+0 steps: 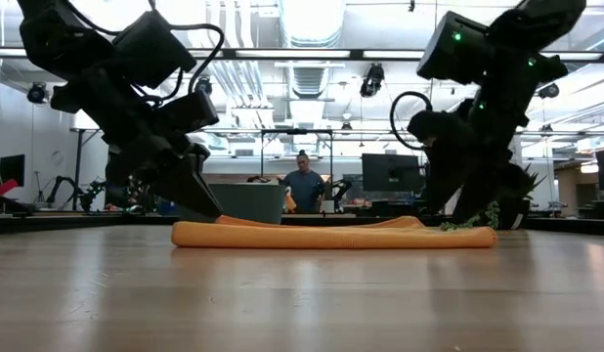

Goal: Fold microfiber towels
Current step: Fold the orange microfiber towel

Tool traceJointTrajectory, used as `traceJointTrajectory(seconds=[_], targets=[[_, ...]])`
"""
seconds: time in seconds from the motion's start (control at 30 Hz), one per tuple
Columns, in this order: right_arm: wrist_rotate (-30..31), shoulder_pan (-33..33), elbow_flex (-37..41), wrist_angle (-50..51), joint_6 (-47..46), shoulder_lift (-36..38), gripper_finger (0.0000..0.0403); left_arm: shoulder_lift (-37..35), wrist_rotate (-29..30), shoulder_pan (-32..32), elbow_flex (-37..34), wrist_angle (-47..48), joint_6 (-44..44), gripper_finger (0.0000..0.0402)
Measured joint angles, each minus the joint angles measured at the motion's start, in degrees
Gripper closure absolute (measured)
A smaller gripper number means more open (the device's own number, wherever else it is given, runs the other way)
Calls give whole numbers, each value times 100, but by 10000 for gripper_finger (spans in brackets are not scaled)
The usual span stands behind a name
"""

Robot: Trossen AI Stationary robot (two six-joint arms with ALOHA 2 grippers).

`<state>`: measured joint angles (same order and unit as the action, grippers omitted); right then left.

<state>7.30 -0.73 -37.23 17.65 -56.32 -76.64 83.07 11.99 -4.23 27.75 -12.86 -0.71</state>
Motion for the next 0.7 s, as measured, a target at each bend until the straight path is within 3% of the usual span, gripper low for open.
traceJointTrajectory(seconds=[0.5, 0.7], targets=[[219, 0, 1061, -1994, -506, 0, 156, 358, 0, 2, -4, -162, -6, 398], [218, 0, 1086, -2574, -516, -278, 156, 684, 7, 2, 0, -409, 2, 398]])
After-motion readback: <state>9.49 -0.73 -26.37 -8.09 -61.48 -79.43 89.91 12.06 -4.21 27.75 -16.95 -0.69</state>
